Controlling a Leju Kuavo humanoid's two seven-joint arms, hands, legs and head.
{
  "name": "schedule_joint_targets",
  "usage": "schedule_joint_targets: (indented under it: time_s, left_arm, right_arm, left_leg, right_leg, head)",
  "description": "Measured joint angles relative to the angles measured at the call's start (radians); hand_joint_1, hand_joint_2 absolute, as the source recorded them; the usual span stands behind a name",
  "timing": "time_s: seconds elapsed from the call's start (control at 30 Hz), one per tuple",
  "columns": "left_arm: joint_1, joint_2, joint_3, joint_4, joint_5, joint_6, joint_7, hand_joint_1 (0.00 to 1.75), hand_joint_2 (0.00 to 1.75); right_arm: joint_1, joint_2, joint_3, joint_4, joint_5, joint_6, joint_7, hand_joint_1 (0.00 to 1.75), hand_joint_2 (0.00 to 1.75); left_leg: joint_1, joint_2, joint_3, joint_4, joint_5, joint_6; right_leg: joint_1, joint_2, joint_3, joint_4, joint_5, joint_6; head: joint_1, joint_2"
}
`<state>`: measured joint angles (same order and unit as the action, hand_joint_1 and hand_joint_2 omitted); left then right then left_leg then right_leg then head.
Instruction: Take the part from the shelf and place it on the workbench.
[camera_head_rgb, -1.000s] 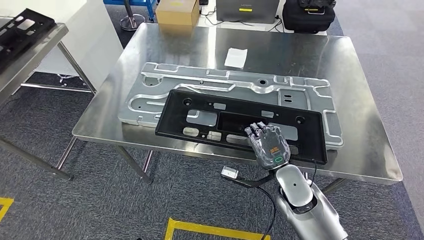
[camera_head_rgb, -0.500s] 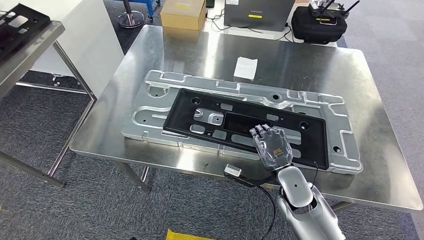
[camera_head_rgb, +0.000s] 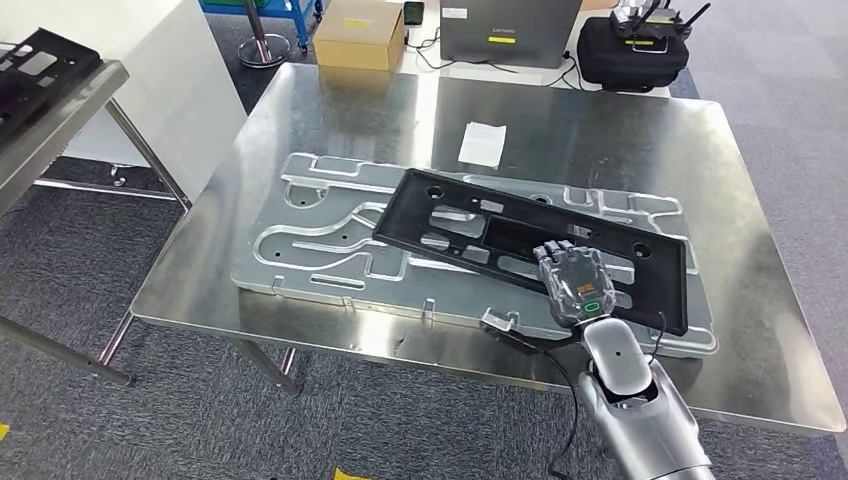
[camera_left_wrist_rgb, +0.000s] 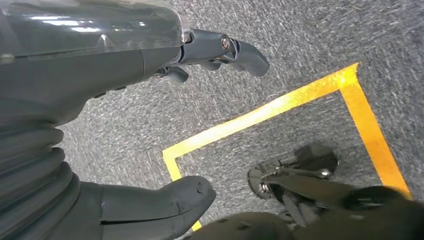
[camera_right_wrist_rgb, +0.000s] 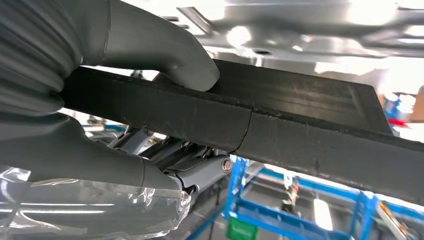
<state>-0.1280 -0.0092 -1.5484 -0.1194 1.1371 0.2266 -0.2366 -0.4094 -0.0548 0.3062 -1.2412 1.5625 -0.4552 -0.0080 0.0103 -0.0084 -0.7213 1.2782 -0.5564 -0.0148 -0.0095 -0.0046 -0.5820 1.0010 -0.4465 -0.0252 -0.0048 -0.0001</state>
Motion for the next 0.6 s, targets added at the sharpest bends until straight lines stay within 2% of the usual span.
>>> schedule_joint_targets:
  time_s: [0.03,0.07,0.13,0.17,0.23,0.3,0.37,0.43,0.5,0.53,0.57,0.6]
  left_arm:
    - [0.001,0.001,0.0,0.0,-0.001,0.0,0.001,0.0,1.75]
    - [0.001,0.003,0.0,0.0,-0.003,0.0,0.001,0.0,1.75]
    - [0.001,0.005,0.0,0.0,-0.009,0.0,0.002,0.0,1.75]
    - [0.0,0.006,0.0,0.0,-0.013,0.0,0.001,0.0,1.75]
    - [-0.002,0.006,0.0,0.0,-0.024,0.0,0.002,0.0,1.75]
    - [-0.002,0.006,0.0,0.0,-0.031,0.001,0.003,0.0,1.75]
    - [-0.001,0.006,0.0,0.0,-0.035,0.002,0.003,0.0,1.75]
    - [-0.003,0.006,0.0,0.0,-0.036,0.003,0.003,0.0,1.75]
    - [-0.004,0.006,0.0,0.0,-0.036,0.004,0.003,0.0,1.75]
    - [-0.004,0.006,0.0,0.0,-0.038,0.005,0.005,0.0,1.31]
    - [-0.004,0.006,0.0,0.0,-0.041,0.006,0.008,0.0,0.87]
    - [-0.004,0.006,0.0,0.0,-0.045,0.008,0.011,0.0,0.44]
  right_arm:
    - [-0.005,-0.002,-0.014,0.019,-0.001,0.0,-0.009,1.75,1.75]
    - [-0.009,-0.004,-0.026,0.037,-0.001,0.0,-0.017,1.75,1.75]
    - [-0.02,-0.006,-0.042,0.073,-0.001,-0.001,-0.031,1.75,1.75]
    - [-0.027,-0.006,-0.049,0.091,0.0,-0.002,-0.035,1.75,1.75]
    - [-0.04,-0.006,-0.061,0.125,0.001,-0.004,-0.039,1.75,1.75]
    - [-0.047,-0.006,-0.073,0.155,0.003,-0.004,-0.042,1.75,1.75]
    - [-0.051,-0.006,-0.082,0.174,0.003,-0.005,-0.043,1.75,1.75]
    - [-0.056,-0.006,-0.089,0.188,0.003,-0.005,-0.043,0.87,0.87]
    - [-0.059,-0.007,-0.092,0.202,0.003,-0.005,-0.043,0.0,0.0]
    - [-0.059,-0.007,-0.094,0.209,0.003,-0.006,-0.044,0.0,0.0]
    - [-0.06,-0.007,-0.096,0.215,0.003,-0.007,-0.045,0.0,0.0]
    - [-0.061,-0.007,-0.099,0.221,0.003,-0.01,-0.047,0.0,0.0]
  left_leg:
    - [0.004,0.001,-0.013,0.021,0.003,-0.004]
    - [0.008,0.002,-0.008,0.004,0.026,-0.009]
    - [0.016,0.004,0.045,-0.116,0.095,-0.016]
    - [0.016,0.004,0.073,-0.176,0.117,-0.016]
    - [0.014,0.003,0.094,-0.227,0.124,-0.008]
    - [0.011,0.002,0.092,-0.228,0.123,0.008]
    - [0.012,0.002,0.096,-0.236,0.125,0.022]
    - [0.013,0.004,0.1,-0.241,0.126,0.032]
    - [0.01,0.006,0.1,-0.241,0.125,0.036]
    - [0.008,0.006,0.101,-0.241,0.124,0.037]
    - [0.007,0.006,0.102,-0.241,0.124,0.038]
    - [0.006,0.004,0.105,-0.241,0.123,0.038]
  right_leg:
    - [-0.001,0.0,0.001,0.001,-0.002,0.002]
    - [-0.003,0.001,0.003,0.003,-0.005,0.005]
    - [-0.008,0.003,0.006,0.013,-0.014,0.015]
    - [-0.007,0.005,0.003,0.021,-0.02,0.021]
    - [-0.005,0.006,-0.004,0.03,-0.025,0.034]
    - [-0.005,0.006,-0.006,0.029,-0.025,0.044]
    - [-0.008,0.005,-0.013,0.05,-0.042,0.053]
    - [-0.01,0.005,-0.057,0.143,-0.093,0.059]
    - [-0.011,0.005,-0.124,0.271,-0.143,0.061]
    - [-0.011,0.005,-0.144,0.304,-0.147,0.061]
    - [-0.01,0.005,-0.145,0.3,-0.13,0.059]
    - [-0.01,0.005,-0.126,0.257,-0.097,0.055]
  head:
    - [0.0,0.0]
    - [-0.001,0.0]
    - [-0.001,0.0]
    - [-0.004,0.0]
    - [-0.006,0.0]
    - [-0.005,0.0]
    - [-0.001,0.0]
    - [0.003,0.0]
    - [0.004,0.0]
    - [0.004,0.0]
    - [0.004,0.0]
    - [0.005,0.0]
